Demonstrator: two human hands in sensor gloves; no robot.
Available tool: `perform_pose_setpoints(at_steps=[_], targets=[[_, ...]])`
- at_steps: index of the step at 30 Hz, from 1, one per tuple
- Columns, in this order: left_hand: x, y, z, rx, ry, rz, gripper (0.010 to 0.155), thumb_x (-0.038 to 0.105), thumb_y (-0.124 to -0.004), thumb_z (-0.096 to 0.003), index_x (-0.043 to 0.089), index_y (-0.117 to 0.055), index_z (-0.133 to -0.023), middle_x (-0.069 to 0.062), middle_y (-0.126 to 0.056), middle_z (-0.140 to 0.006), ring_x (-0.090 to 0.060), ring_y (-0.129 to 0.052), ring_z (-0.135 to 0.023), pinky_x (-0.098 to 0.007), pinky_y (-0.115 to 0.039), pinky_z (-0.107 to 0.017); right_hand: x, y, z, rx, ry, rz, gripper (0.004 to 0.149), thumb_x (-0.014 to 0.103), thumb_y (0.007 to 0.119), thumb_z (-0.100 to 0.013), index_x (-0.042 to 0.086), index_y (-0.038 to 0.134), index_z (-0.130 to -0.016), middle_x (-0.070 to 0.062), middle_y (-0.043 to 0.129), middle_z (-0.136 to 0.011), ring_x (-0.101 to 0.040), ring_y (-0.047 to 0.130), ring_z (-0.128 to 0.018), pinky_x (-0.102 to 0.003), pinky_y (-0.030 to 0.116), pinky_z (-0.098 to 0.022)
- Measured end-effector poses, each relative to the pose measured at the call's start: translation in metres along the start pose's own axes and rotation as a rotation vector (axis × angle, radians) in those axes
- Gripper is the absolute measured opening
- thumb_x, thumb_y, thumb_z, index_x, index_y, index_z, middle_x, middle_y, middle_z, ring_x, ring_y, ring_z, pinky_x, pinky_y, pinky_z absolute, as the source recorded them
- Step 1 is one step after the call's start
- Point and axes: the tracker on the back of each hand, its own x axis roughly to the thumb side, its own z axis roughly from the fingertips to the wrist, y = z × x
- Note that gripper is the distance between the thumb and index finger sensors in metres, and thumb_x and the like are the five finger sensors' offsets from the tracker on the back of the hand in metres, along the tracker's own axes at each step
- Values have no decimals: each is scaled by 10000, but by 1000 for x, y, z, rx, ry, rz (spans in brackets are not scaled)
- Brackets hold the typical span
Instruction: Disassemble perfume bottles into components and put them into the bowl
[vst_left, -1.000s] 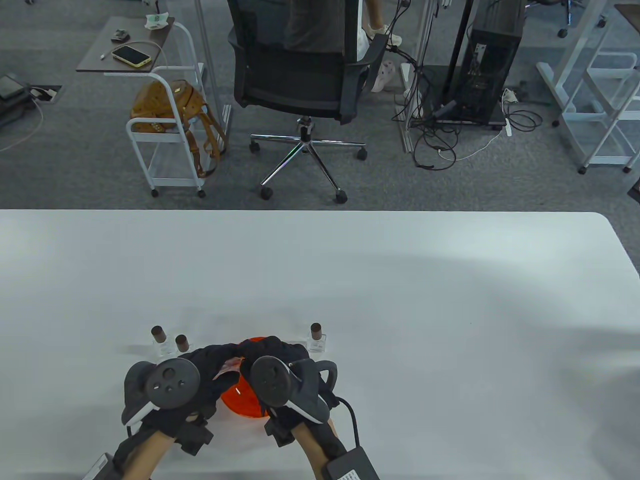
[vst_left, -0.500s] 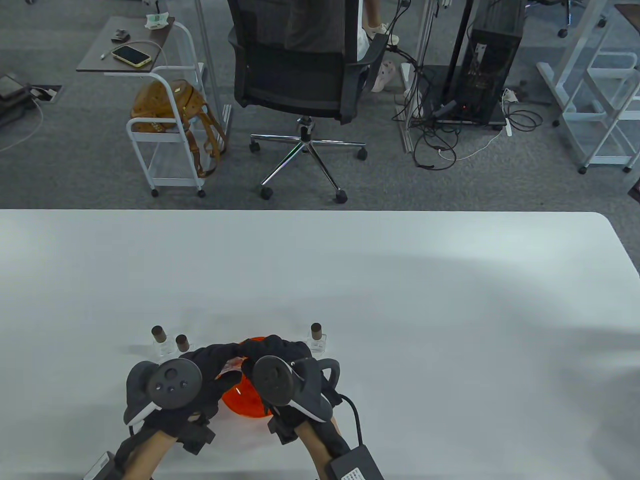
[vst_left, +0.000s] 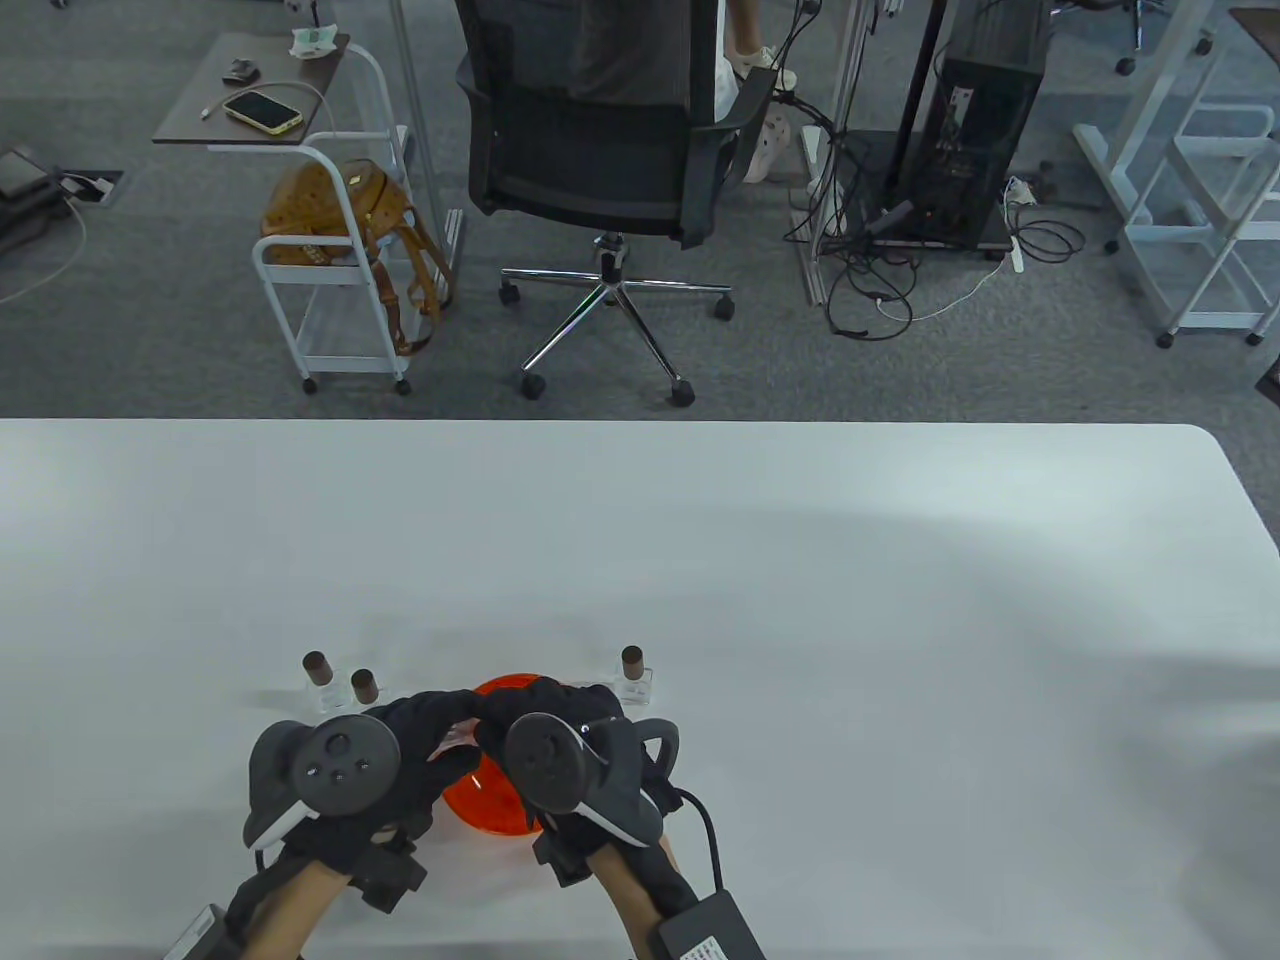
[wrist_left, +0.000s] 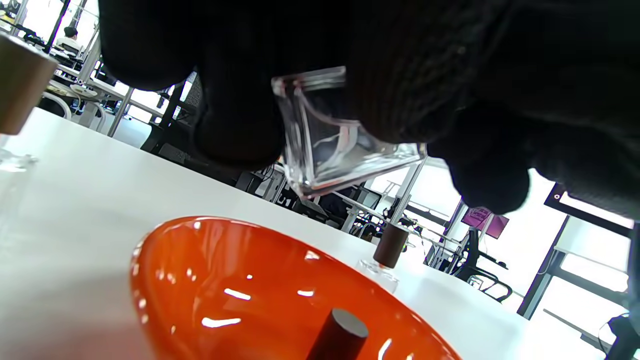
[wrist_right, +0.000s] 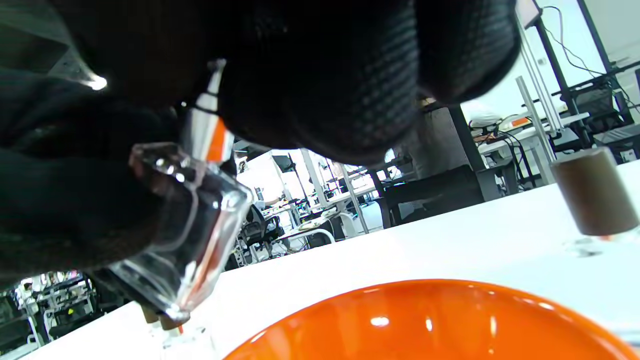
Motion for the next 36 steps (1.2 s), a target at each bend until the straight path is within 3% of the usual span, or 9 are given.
perform_pose_setpoints(at_steps=[3, 6, 11, 15, 19, 23, 28, 32, 36], targets=[[-3, 2, 0, 8, 12, 6, 539, 368, -911, -399, 210, -858, -912, -95, -1024, -860, -276, -1094, -642, -546, -799, -582, -1, 0, -1, 25, 21, -50, 468, 414, 855, -355, 321, 800, -810, 52, 937, -766, -68, 1046, -491, -480, 827, -551], [-4, 0, 1, -15, 14, 12, 541, 366, -917, -398, 213, -859, -914, -94, -1024, -865, -281, -1092, -652, -547, -796, -586, -1, 2, -2, 1, 28, -35, 414, 482, 810, -354, 326, 879, -731, 65, 1024, -585, -57, 1070, -344, -467, 859, -512], [-5, -1, -4, -13, 22, 8, 539, 361, -916, -397, 207, -860, -911, -100, -1026, -860, -286, -1098, -643, -550, -800, -579, -5, 6, -4, 70, 42, -79, 474, 400, 859, -355, 319, 795, -818, 42, 930, -784, -66, 1046, -497, -477, 828, -552], [-4, -2, -6, -37, -6, -6, 540, 364, -921, -394, 212, -863, -908, -95, -1028, -862, -284, -1098, -650, -549, -802, -579, -10, 5, -6, 47, 69, -104, 411, 473, 819, -354, 333, 883, -735, 63, 1025, -591, -60, 1068, -350, -471, 855, -517], [-5, -2, -7, -14, 7, 6, 539, 367, -916, -395, 205, -864, -907, -98, -1034, -852, -278, -1106, -637, -548, -810, -572, -11, 5, -5, 77, 59, -118, 477, 401, 869, -348, 321, 801, -813, 45, 933, -779, -60, 1045, -484, -477, 829, -550], [-5, -3, -6, -29, 13, 36, 539, 366, -924, -393, 208, -866, -905, -99, -1032, -857, -286, -1104, -641, -551, -806, -573, -11, 3, -4, 34, 55, -92, 416, 473, 809, -356, 330, 889, -739, 67, 1031, -577, -67, 1070, -341, -473, 857, -509], [-3, 1, -3, -1, 32, 25, 538, 361, -918, -395, 195, -868, -905, -111, -1034, -851, -292, -1105, -632, -555, -805, -571, -6, 4, -2, 55, 21, -73, 457, 401, 854, -356, 326, 809, -804, 45, 949, -746, -61, 1047, -458, -478, 832, -543], [-3, 5, 1, -16, 29, 23, 539, 363, -926, -392, 201, -871, -904, -105, -1034, -856, -296, -1103, -641, -554, -803, -573, -1, 2, -2, 0, 13, -58, 410, 476, 813, -353, 333, 898, -728, 56, 1033, -573, -72, 1069, -330, -476, 856, -507], [0, 9, 1, 23, 40, -8, 539, 364, -920, -392, 198, -871, -902, -106, -1036, -850, -292, -1106, -631, -553, -807, -571, 0, 2, -2, 34, 19, -83, 482, 408, 865, -351, 313, 797, -818, 39, 945, -762, -66, 1047, -459, -484, 830, -544]])
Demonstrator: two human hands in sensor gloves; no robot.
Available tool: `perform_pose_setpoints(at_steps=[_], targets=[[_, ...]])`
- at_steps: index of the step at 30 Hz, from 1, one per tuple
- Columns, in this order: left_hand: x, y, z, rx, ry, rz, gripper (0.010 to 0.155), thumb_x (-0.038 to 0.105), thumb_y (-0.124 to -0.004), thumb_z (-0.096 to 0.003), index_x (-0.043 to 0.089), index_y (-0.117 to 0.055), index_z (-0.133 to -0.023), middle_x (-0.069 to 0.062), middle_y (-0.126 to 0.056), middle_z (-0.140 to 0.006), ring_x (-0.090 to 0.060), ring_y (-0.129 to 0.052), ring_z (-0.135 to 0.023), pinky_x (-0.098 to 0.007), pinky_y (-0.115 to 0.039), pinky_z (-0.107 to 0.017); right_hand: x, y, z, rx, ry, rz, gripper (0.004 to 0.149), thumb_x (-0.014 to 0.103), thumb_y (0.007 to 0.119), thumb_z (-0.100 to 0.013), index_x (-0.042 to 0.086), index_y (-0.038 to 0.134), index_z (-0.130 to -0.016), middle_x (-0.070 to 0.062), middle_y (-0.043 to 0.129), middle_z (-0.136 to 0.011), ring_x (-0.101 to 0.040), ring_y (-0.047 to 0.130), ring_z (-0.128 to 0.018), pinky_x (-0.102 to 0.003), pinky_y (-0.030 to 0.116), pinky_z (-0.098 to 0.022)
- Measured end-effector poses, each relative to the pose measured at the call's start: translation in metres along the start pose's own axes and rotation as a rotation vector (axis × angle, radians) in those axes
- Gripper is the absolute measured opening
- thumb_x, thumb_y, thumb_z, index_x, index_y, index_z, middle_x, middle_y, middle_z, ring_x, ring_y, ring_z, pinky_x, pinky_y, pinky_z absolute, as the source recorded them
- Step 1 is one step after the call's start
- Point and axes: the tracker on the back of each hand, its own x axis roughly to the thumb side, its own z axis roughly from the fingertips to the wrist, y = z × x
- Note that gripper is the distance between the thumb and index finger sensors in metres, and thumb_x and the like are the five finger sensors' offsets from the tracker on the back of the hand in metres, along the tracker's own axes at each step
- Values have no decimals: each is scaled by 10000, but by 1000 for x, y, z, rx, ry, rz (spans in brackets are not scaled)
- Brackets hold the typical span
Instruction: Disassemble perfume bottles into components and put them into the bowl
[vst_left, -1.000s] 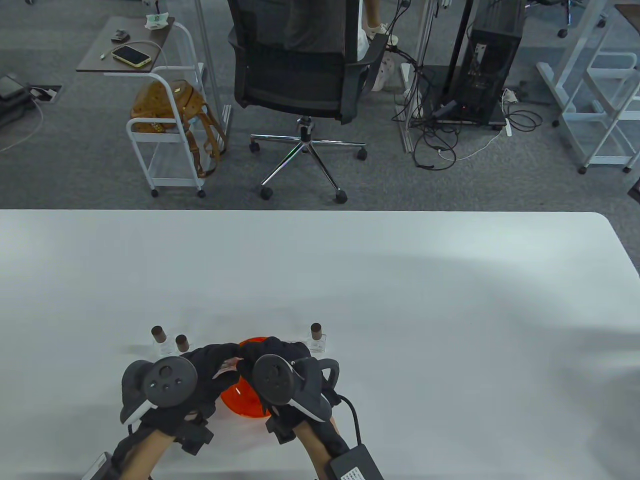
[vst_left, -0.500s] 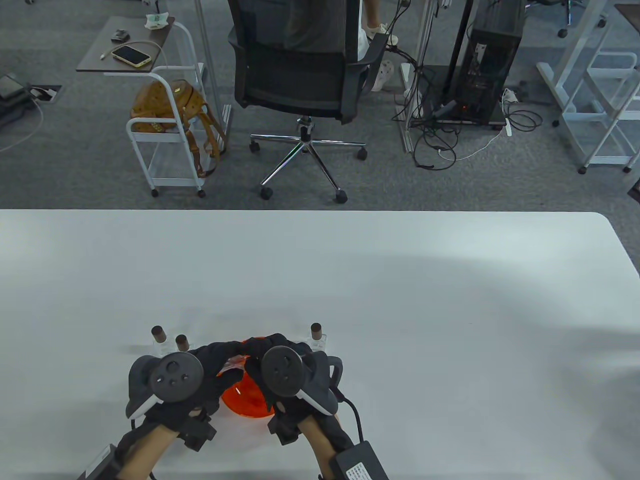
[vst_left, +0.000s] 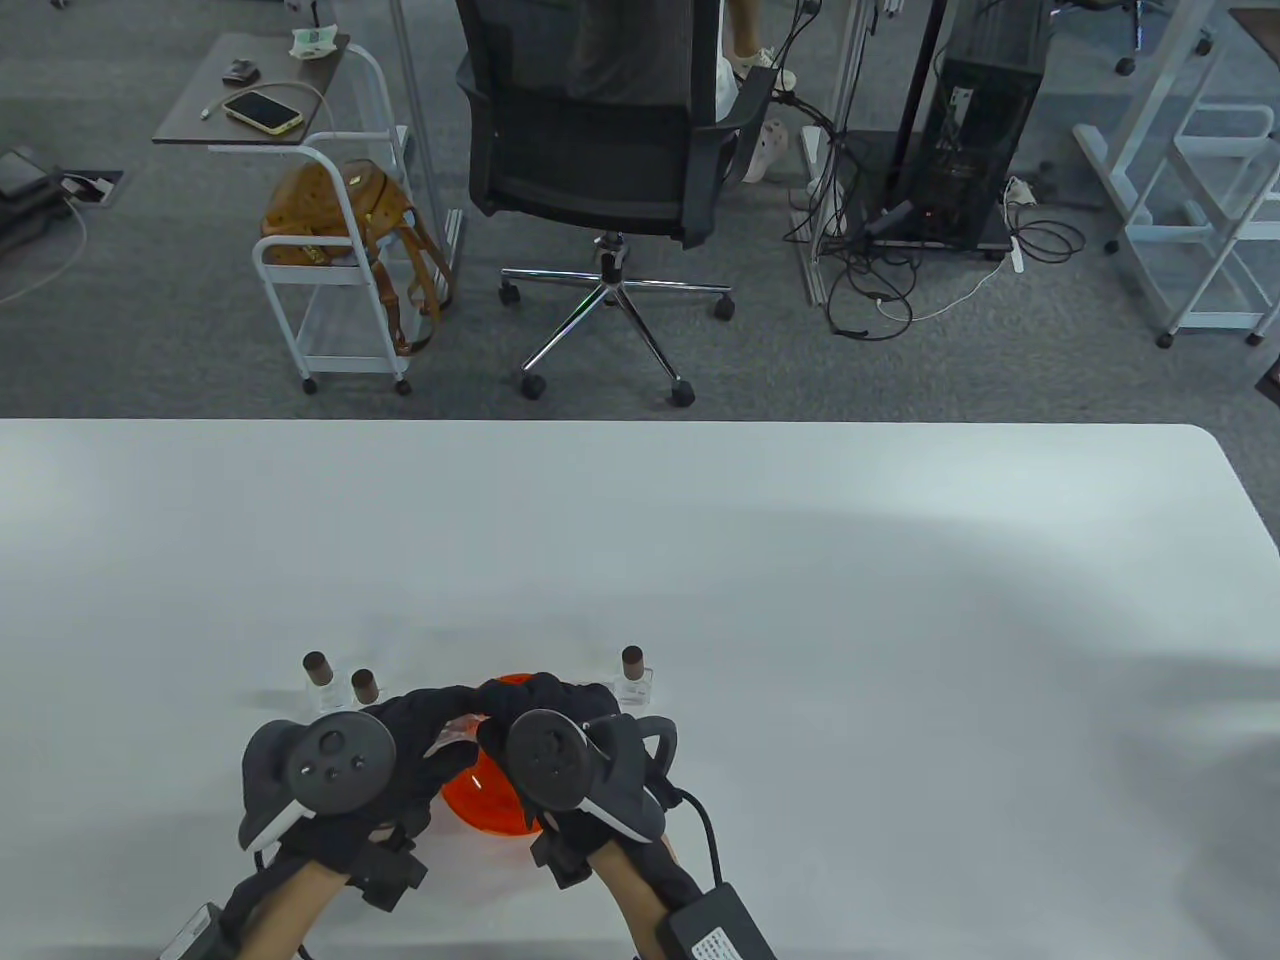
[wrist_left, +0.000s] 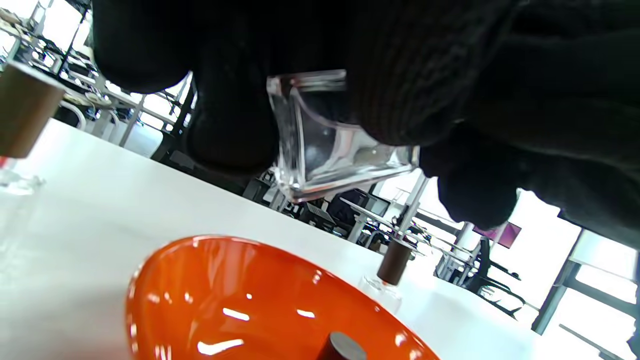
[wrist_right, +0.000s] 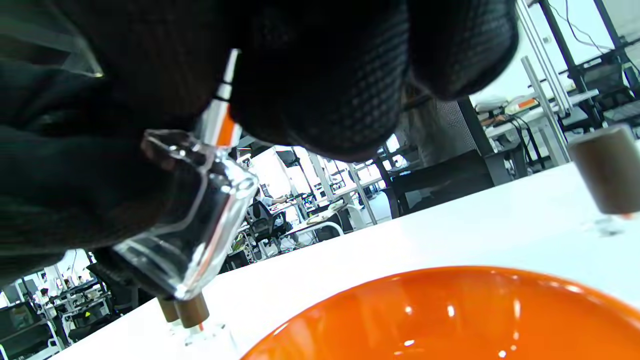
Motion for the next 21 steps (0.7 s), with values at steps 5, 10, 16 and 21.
perform_pose_setpoints(at_steps=[5, 10, 16, 21], targets=[[-1, 1, 1, -13, -12, -1, 540, 372, -921, -392, 206, -869, -903, -97, -1036, -854, -286, -1109, -636, -547, -812, -569, 1, -2, -2, -40, 14, 10, 406, 475, 816, -354, 332, 898, -725, 57, 1030, -582, -63, 1064, -334, -475, 851, -519], [1, 3, 1, 26, -19, -30, 539, 373, -915, -394, 203, -866, -904, -98, -1037, -848, -280, -1112, -629, -546, -815, -566, 2, -1, 0, -27, 9, 11, 470, 408, 865, -353, 322, 801, -810, 45, 937, -773, -56, 1044, -461, -479, 829, -548], [2, 0, 1, -4, -39, -28, 540, 370, -921, -391, 204, -869, -902, -100, -1037, -850, -287, -1112, -630, -548, -813, -568, 0, 2, 2, -35, 7, 27, 430, 448, 834, -348, 340, 843, -764, 59, 984, -676, -54, 1054, -401, -471, 845, -530], [2, 5, 2, 27, -39, -15, 539, 370, -919, -392, 203, -868, -902, -101, -1038, -848, -290, -1111, -630, -549, -812, -567, 2, -2, 3, -64, 7, 5, 444, 450, 845, -345, 335, 836, -774, 47, 969, -721, -58, 1057, -429, -474, 840, -535]])
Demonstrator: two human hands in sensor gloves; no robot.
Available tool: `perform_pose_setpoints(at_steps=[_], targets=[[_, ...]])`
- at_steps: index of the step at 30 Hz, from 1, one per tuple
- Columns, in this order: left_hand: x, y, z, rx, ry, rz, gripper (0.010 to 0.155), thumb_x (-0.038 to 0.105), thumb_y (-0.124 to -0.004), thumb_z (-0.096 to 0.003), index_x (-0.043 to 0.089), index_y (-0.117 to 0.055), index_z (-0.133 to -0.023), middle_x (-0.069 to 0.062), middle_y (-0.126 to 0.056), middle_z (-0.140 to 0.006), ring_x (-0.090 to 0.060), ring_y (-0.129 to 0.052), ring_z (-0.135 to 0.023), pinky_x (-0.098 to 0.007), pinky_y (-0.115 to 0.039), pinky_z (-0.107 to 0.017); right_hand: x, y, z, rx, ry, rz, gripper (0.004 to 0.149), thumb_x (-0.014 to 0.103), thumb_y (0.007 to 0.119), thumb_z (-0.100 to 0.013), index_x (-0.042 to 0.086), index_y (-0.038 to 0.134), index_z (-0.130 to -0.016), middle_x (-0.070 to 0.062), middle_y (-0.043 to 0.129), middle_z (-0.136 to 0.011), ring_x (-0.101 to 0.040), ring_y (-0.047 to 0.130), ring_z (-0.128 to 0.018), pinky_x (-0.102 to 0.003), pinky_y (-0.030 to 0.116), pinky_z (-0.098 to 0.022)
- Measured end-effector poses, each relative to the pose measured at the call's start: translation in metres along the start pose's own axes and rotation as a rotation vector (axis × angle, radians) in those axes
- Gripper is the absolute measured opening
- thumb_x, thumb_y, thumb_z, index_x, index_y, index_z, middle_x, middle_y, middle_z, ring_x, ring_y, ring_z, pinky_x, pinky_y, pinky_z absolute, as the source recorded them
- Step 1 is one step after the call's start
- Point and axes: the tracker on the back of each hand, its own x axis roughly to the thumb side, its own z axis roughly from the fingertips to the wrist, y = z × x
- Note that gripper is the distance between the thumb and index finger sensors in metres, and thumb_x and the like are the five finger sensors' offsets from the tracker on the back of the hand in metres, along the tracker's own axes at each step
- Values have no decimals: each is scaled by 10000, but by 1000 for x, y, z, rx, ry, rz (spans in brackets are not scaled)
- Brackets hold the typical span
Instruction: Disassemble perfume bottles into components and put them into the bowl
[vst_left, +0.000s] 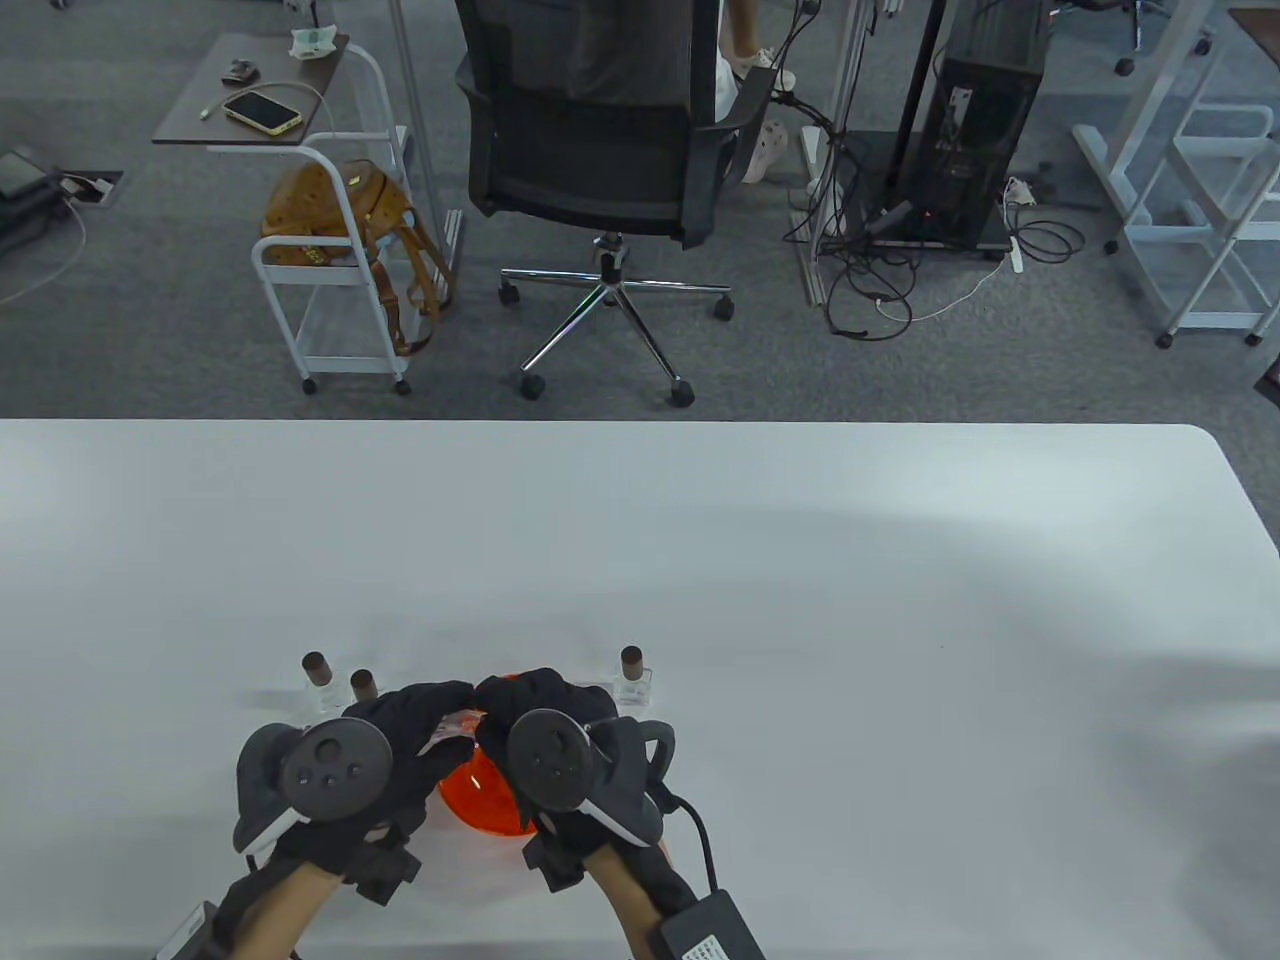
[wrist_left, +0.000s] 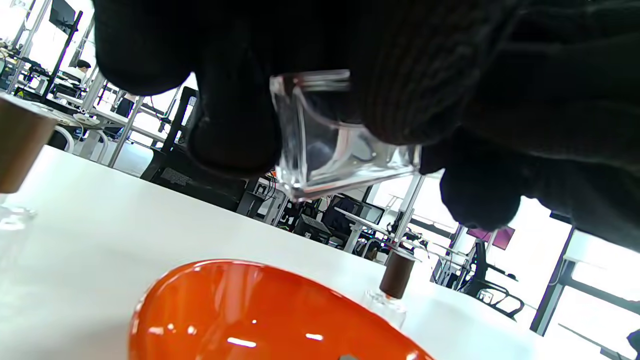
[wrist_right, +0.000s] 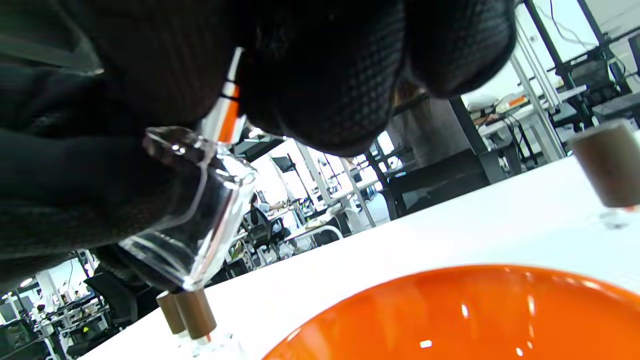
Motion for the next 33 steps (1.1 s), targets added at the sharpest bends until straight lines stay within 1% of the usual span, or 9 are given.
perform_pose_setpoints(at_steps=[3, 8, 12, 17, 21, 25, 27, 30, 33], targets=[[1, 0, 2, -14, -9, 0, 541, 374, -921, -393, 206, -867, -905, -97, -1036, -852, -289, -1109, -632, -547, -812, -568, 1, -3, 0, -15, -21, 30, 401, 481, 818, -351, 346, 890, -722, 75, 1027, -569, -48, 1058, -317, -462, 859, -510], [1, 2, 2, 9, -1, -19, 538, 370, -914, -396, 200, -865, -904, -102, -1036, -847, -288, -1111, -619, -544, -816, -561, 3, -1, -1, 31, -17, 1, 477, 414, 856, -353, 317, 789, -815, 46, 938, -752, -52, 1031, -440, -478, 828, -542], [0, -4, 2, -46, -17, -1, 541, 378, -917, -393, 208, -866, -905, -97, -1039, -846, -282, -1116, -608, -537, -823, -551, 3, -2, 1, -10, -39, 60, 405, 471, 831, -339, 343, 893, -719, 52, 1020, -592, -55, 1047, -316, -469, 856, -502], [3, -4, 1, -26, -17, 12, 540, 374, -914, -394, 194, -870, -901, -106, -1041, -835, -285, -1116, -587, -538, -825, -544, -4, -4, 1, 84, -18, -21, 479, 405, 865, -351, 307, 798, -814, 29, 931, -767, -61, 1025, -435, -489, 824, -534], [5, -2, 4, -39, -20, 18, 541, 376, -917, -393, 199, -871, -901, -101, -1040, -840, -285, -1117, -594, -538, -824, -547, -4, -7, 1, 22, -29, -8, 408, 477, 824, -346, 340, 892, -724, 58, 1030, -563, -52, 1046, -292, -465, 865, -486], [6, 1, 5, -5, -11, -8, 541, 375, -912, -394, 192, -870, -902, -105, -1041, -834, -281, -1119, -581, -537, -828, -542, -1, -7, 1, 80, -29, -33, 487, 398, 873, -347, 304, 795, -818, 27, 932, -772, -58, 1025, -429, -486, 832, -525], [5, 1, 6, -10, -10, -5, 541, 377, -910, -396, 195, -867, -904, -100, -1041, -836, -280, -1119, -585, -535, -829, -543, 1, -7, 1, 68, -38, -13, 467, 409, 864, -352, 316, 809, -806, 31, 941, -761, -60, 1032, -422, -484, 835, -525], [3, 0, 6, -19, -11, 13, 543, 377, -915, -394, 202, -865, -906, -95, -1037, -846, -281, -1118, -601, -536, -827, -548, 0, -8, 0, 31, -25, -10, 413, 465, 814, -356, 325, 887, -739, 52, 1026, -572, -62, 1049, -306, -476, 859, -494], [2, -5, 5, -11, 5, 13, 540, 373, -908, -397, 196, -863, -905, -102, -1037, -840, -284, -1120, -592, -538, -828, -546, -2, -4, 0, 71, -19, -21, 474, 415, 859, -350, 314, 806, -810, 41, 962, -717, -55, 1039, -414, -479, 841, -523]])
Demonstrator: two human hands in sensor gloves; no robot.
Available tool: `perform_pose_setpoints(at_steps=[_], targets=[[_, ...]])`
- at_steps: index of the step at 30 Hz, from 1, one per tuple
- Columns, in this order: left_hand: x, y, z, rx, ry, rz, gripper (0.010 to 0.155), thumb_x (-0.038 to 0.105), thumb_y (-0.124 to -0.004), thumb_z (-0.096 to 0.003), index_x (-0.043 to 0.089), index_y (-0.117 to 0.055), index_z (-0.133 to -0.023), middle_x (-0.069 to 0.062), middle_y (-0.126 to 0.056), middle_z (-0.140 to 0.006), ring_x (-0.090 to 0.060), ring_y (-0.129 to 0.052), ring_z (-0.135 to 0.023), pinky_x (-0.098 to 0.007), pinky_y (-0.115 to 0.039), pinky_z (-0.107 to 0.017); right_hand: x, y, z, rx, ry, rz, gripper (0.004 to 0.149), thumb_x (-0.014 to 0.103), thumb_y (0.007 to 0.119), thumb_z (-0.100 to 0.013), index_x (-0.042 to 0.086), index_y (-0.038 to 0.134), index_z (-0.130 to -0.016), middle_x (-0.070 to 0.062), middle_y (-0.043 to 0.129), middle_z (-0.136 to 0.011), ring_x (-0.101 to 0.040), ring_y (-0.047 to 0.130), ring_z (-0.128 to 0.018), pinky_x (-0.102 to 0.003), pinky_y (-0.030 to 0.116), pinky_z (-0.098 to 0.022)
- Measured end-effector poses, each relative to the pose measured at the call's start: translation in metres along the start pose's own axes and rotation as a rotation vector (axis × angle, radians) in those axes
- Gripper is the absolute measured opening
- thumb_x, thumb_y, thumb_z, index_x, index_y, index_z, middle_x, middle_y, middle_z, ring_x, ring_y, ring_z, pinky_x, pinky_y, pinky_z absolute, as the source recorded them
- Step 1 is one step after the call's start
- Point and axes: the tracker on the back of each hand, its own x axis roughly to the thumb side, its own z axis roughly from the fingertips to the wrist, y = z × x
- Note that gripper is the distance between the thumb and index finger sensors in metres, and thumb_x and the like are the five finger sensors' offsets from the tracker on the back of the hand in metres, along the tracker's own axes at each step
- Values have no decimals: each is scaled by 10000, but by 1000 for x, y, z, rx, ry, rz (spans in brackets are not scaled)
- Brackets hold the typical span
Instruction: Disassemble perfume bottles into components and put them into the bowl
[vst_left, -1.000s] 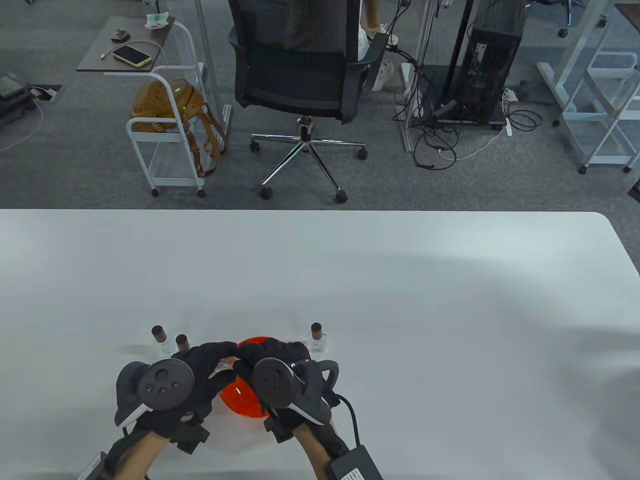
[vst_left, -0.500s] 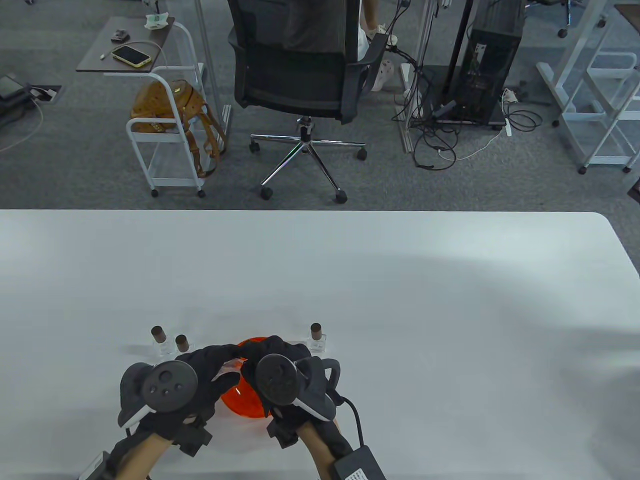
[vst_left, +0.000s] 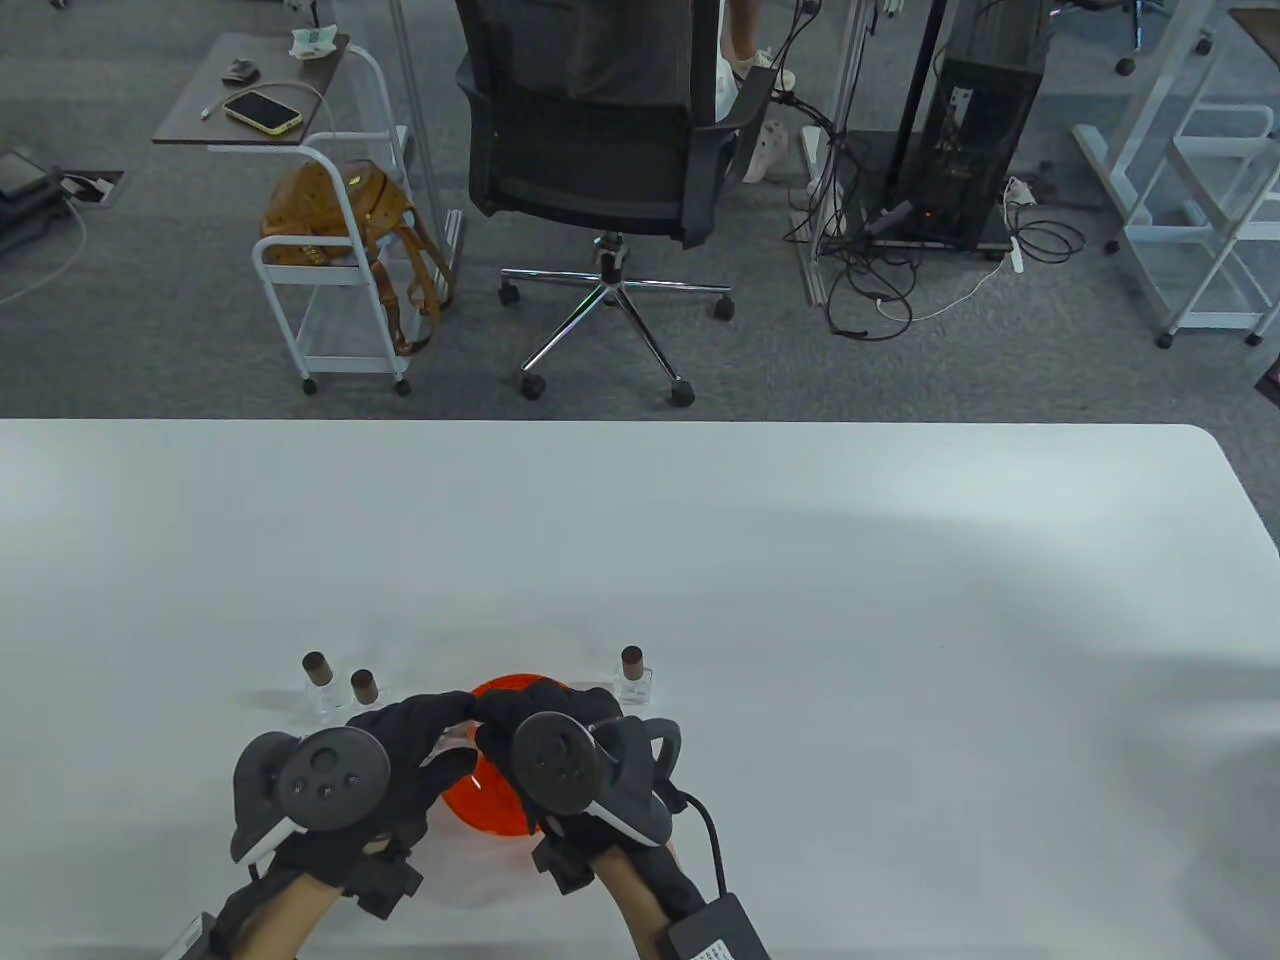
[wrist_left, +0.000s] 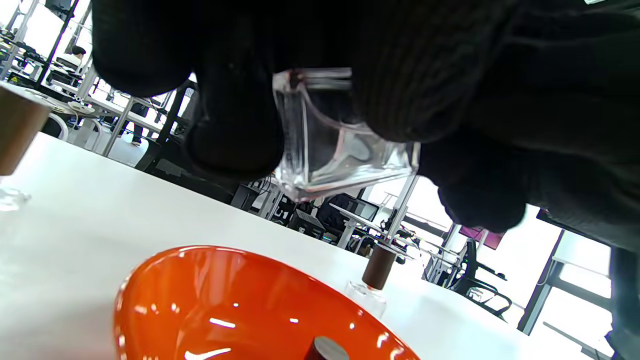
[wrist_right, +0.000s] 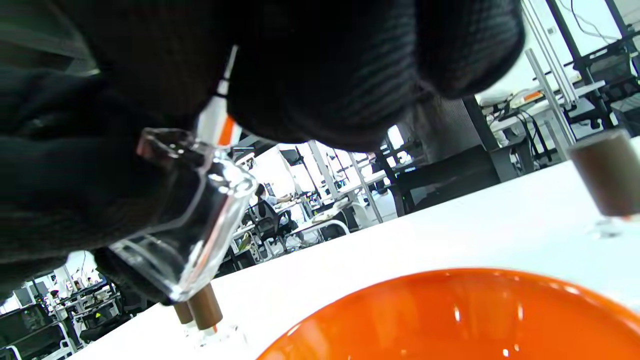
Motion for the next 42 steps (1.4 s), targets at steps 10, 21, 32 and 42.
perform_pose_setpoints(at_steps=[10, 21, 32, 42], targets=[[-1, -4, -1, 6, -7, 34, 540, 372, -909, -394, 195, -861, -903, -104, -1035, -841, -285, -1122, -591, -538, -830, -544, -1, -1, 1, -7, -3, 22, 475, 402, 865, -347, 304, 804, -808, 33, 953, -739, -58, 1042, -424, -482, 837, -525], [-1, -2, -1, -11, -16, 45, 539, 369, -910, -398, 192, -859, -904, -106, -1034, -842, -288, -1124, -596, -539, -830, -545, 0, -2, 2, -12, -9, 13, 459, 409, 865, -348, 306, 823, -794, 25, 960, -745, -69, 1053, -420, -485, 841, -519], [-15, -10, -3, -35, 29, 99, 542, 368, -916, -394, 197, -860, -906, -104, -1032, -848, -294, -1123, -608, -542, -827, -550, -6, 7, -1, -4, 25, 18, 461, 502, 803, -348, 326, 855, -770, 60, 1016, -622, -52, 1068, -351, -467, 861, -504], [-11, -12, -4, -29, 3, 84, 542, 366, -911, -396, 197, -856, -908, -104, -1029, -849, -294, -1119, -610, -541, -824, -553, -8, 6, 0, -27, 23, 26, 433, 497, 803, -347, 345, 863, -748, 63, 1007, -637, -49, 1062, -366, -467, 856, -512]])
